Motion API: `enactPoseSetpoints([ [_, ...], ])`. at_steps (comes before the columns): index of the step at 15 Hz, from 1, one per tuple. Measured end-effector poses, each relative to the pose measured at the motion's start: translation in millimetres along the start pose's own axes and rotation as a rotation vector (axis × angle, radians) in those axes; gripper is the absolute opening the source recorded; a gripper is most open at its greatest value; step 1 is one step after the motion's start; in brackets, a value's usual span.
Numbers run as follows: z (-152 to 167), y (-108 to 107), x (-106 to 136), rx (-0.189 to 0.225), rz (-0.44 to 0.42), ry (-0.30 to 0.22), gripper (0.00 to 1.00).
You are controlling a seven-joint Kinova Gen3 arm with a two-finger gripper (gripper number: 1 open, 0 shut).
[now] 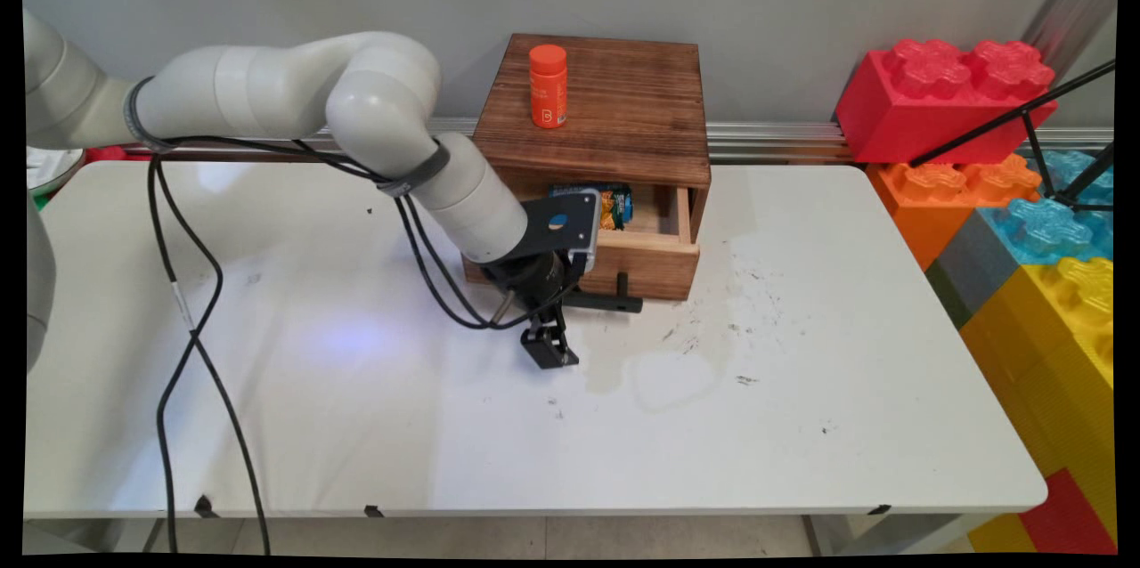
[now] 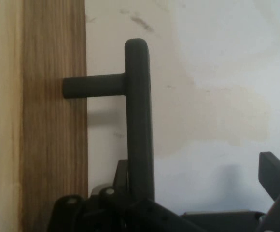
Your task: Open the drawer
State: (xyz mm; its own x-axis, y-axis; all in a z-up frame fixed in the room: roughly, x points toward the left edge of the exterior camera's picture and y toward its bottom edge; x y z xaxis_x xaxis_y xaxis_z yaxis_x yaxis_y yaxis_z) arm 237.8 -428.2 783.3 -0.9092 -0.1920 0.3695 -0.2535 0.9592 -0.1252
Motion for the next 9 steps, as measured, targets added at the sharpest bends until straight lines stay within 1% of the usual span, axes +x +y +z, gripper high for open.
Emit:
enactPoseSetpoints([
  [4,-3.2,15.6,1.8,-0.004,0.003,0.000,1.00],
  [9,-8.2,40.8,2.3,-0.011,-0.006,-0.005,1.00],
])
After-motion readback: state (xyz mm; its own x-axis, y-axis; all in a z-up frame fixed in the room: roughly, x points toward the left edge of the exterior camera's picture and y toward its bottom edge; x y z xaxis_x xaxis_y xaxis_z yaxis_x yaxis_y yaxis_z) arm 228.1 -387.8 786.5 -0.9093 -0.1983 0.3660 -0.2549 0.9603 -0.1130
